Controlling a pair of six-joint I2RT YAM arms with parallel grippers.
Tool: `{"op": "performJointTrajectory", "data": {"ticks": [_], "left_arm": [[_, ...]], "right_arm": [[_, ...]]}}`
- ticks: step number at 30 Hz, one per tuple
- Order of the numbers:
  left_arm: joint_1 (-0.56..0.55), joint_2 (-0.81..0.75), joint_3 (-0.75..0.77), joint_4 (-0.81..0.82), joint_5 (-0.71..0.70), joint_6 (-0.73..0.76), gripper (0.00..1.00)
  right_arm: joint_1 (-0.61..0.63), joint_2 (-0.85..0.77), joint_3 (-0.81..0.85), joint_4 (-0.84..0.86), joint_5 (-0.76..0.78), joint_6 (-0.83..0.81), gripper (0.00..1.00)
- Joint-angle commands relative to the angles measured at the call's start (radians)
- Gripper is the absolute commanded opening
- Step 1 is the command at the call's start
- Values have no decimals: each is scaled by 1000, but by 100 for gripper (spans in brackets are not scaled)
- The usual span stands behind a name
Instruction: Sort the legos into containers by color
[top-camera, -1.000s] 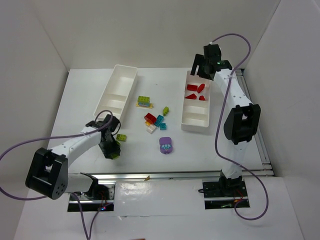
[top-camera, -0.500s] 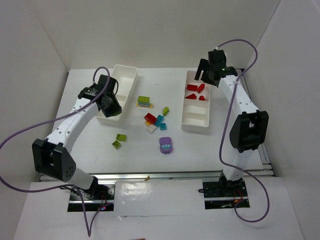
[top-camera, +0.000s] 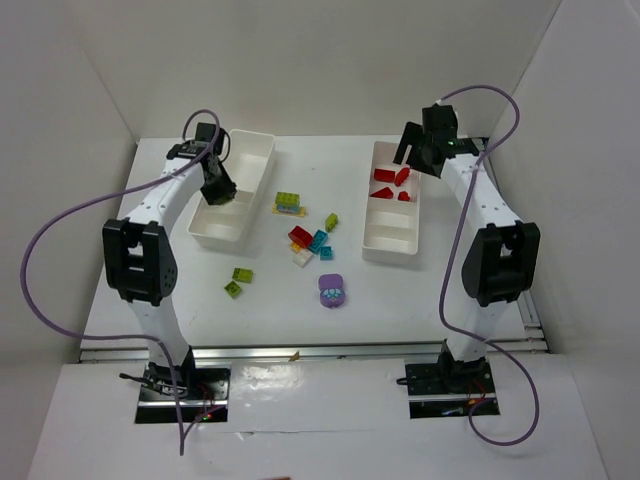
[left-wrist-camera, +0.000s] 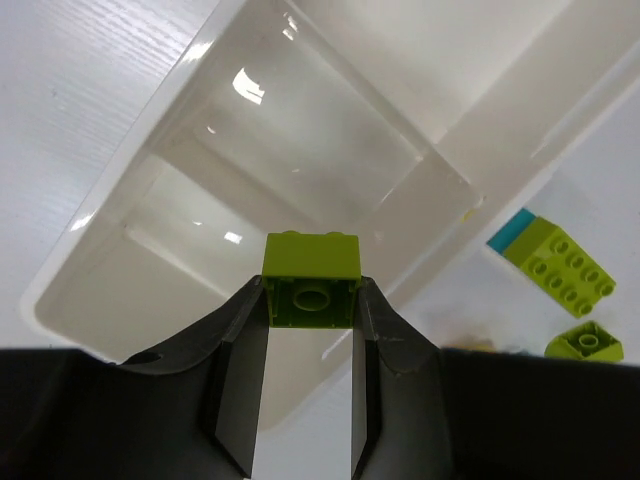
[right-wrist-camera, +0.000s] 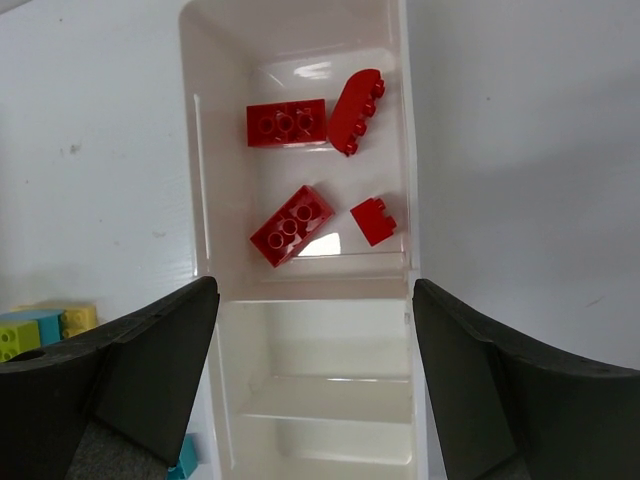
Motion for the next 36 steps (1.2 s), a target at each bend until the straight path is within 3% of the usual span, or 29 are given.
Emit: {"op": "performJointTrajectory", "data": {"ticks": [1,2,7,10,14,21,22,26,31,36], "left_arm": [[14,68,58,21,23,28,25],[14,99,82,22,23,28,28],[14,137,137,11,49,48,91],[14,102,116,21,49,58,92],[-38,-11,52,22,40,92,85],[-185,-335,-314,31,-17,28,86],[-221,-378,-432,51,-17,-6,86],[-266,-589,-669,98,-39,-151,86],[-246,-631,-826,172,-2,-273,84],[-211,-551,-866,163,23,-340,74]], "right_arm": [[-8,-70,-9,27,-6,6,85],[-8,-70,-18,27,-6,6,85],[-8,-79,-18,17,5,6,85],[-8,-89,-18,17,5,6,85],[-8,-89,-27,17,5,6,85],[-8,-98,-56,17,5,6,85],[-8,-98,-66,17,5,6,85],[12,-89,-66,6,5,6,85],[34,-79,-56,6,5,6,85],[45,-79,-47,-14,14,6,85]]}}
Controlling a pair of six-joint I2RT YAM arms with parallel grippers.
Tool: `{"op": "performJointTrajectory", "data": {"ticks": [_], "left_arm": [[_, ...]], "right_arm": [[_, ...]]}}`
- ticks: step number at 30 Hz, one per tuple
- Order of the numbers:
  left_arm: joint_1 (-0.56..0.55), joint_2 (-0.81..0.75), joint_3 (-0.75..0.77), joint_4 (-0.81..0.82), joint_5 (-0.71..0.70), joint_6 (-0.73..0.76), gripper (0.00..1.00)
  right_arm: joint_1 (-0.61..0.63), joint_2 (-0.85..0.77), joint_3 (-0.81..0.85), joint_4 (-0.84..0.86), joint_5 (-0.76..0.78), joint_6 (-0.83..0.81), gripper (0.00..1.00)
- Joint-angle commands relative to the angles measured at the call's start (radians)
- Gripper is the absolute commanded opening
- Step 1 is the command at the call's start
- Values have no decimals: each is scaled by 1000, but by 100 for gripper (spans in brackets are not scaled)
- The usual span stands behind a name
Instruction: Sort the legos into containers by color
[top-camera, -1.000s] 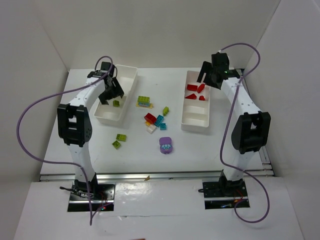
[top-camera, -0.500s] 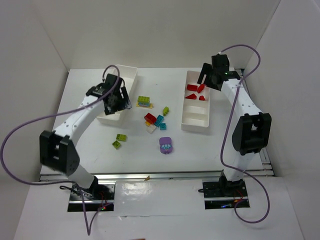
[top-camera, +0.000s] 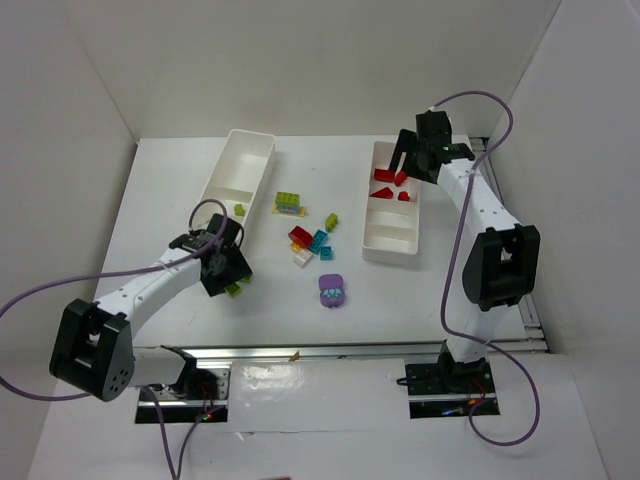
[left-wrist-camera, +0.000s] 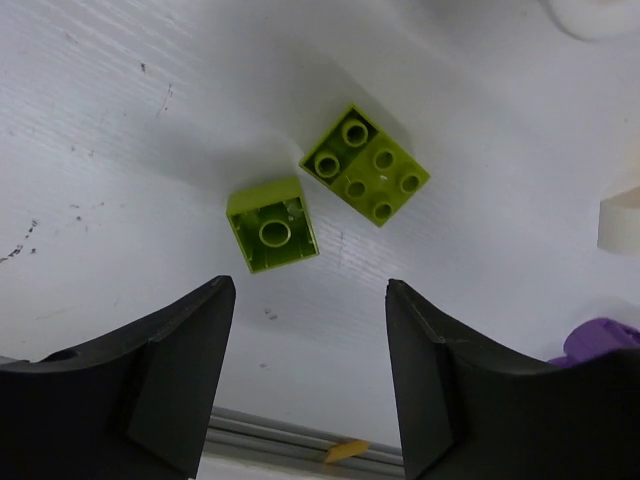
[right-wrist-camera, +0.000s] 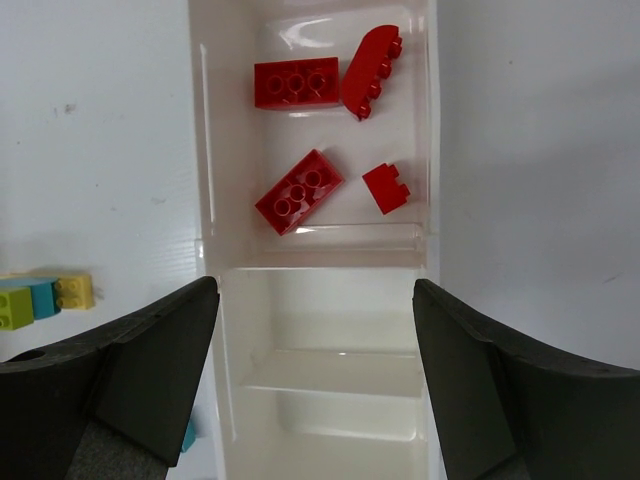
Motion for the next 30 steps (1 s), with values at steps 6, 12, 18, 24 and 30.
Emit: {"op": "performJointTrajectory", "data": {"ticks": [6,12,18,24,30], "left_arm": [[45,39,-93,92,40,-120,69],[45,105,-75,102,-10,-109,63],[55,135,-47,97,-29,-91,50],[41,94,-6,20,-47,-49,33],[-16,19,140,-81,-72,44,26]], "right_arm": [[12,-44,16,-20,35,-15,85],[12,-53,7,-20,45,-15,85],[12,-53,7,-20,45,-15,85],[12,-53,7,-20,35,-15,85],[12,-62,-2,-20,35,-15,85]]}}
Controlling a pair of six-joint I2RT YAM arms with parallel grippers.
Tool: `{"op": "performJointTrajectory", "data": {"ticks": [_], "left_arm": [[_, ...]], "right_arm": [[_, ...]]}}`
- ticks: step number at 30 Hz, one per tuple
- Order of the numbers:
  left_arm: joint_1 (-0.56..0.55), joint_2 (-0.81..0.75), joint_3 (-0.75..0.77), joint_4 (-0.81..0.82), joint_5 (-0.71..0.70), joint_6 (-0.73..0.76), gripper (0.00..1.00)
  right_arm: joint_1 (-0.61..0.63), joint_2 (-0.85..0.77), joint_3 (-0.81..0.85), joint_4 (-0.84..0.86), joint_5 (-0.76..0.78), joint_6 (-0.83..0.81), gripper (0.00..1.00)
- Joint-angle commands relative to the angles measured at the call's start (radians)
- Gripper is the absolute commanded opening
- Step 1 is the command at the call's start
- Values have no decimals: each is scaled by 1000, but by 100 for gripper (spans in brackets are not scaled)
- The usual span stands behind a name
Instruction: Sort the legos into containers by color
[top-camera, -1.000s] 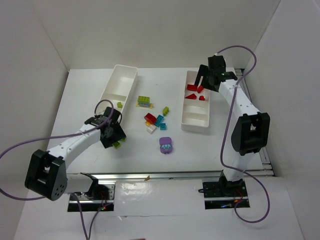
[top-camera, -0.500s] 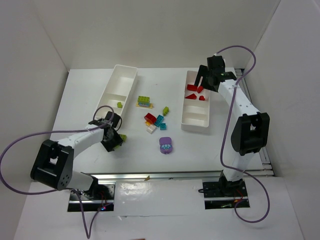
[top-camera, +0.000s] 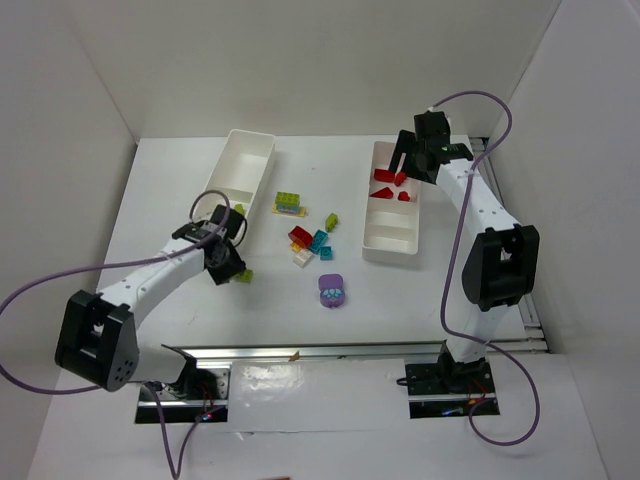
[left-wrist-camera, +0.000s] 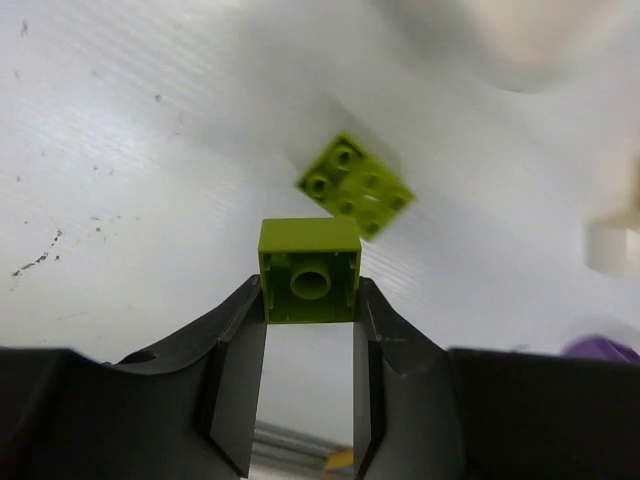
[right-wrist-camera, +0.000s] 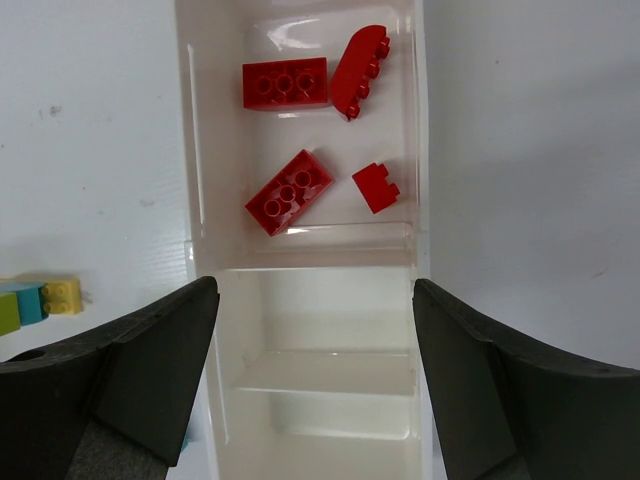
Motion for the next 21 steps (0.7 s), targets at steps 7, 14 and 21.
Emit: {"op": "performJointTrajectory", "data": {"ticks": [7,14,21], "left_arm": [[25,94,417,-83,-129,207,26],[157,350,647,-8,-69,276,29],[224,539,790,32,-27,320,56]], "right_arm": [[5,-62,27,-34,19,-21,85],[-4,-98,9,-55,35,-41,85],[-14,-159,-76,-55,35,-23,87]]}}
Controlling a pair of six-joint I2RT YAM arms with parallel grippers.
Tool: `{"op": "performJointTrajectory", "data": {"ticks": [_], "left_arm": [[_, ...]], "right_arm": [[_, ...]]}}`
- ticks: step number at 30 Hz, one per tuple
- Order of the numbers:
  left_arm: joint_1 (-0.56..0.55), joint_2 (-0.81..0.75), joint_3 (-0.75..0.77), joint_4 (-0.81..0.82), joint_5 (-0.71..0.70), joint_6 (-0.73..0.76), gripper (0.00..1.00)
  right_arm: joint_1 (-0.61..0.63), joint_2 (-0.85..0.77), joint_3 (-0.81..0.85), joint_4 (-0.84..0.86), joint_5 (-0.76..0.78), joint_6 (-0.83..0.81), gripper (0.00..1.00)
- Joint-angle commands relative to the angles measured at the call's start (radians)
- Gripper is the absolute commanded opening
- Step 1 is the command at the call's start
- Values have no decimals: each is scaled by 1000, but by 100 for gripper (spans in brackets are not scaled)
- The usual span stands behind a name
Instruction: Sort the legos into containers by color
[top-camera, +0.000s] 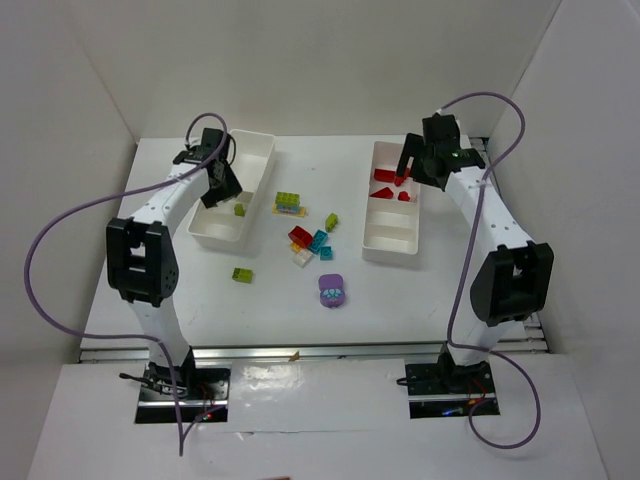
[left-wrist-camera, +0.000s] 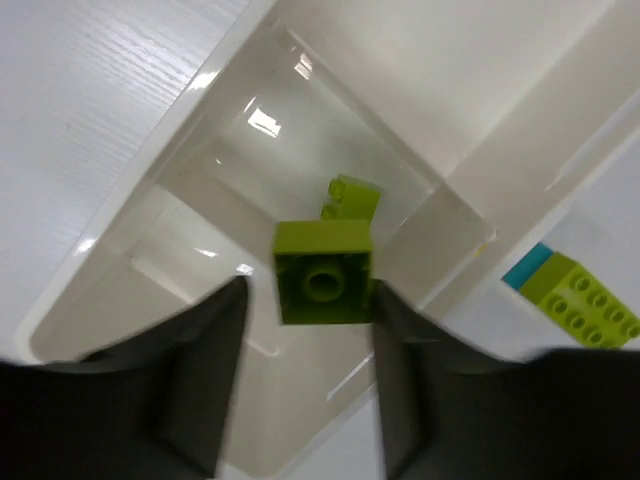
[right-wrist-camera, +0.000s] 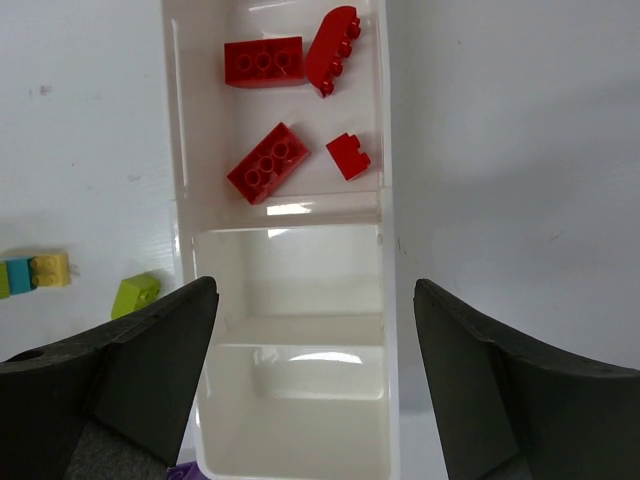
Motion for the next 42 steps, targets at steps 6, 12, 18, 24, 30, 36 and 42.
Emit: {"op": "performJointTrajectory", "data": {"ticks": [6,12,18,24,30,36,42], "left_arm": [[26,58,101,22,79,69,91],[-84,-135,-54,22,57,116,80],[-248,-371,-381,13,-45,-23,89],[-304,-456,-585,13,-120,-223,91],[-268,-333,-645,87,7,-302,87],[-259,-264,-634,134,20,-338,83],[-259,-207,-625,134,10,-385,70]], "right_arm": [[-8,-53,-49,-18,-14,8,87],[15,-53,-59,-9,-14,18,87],[33,-19,-37,1,-14,18,87],[44,1,-17,1,-14,18,88],[53,1,-17,1,-25,18,88],[53,-19,-26,-9,-5,9,89],[62,-19,-45,-9,-5,8,89]]}}
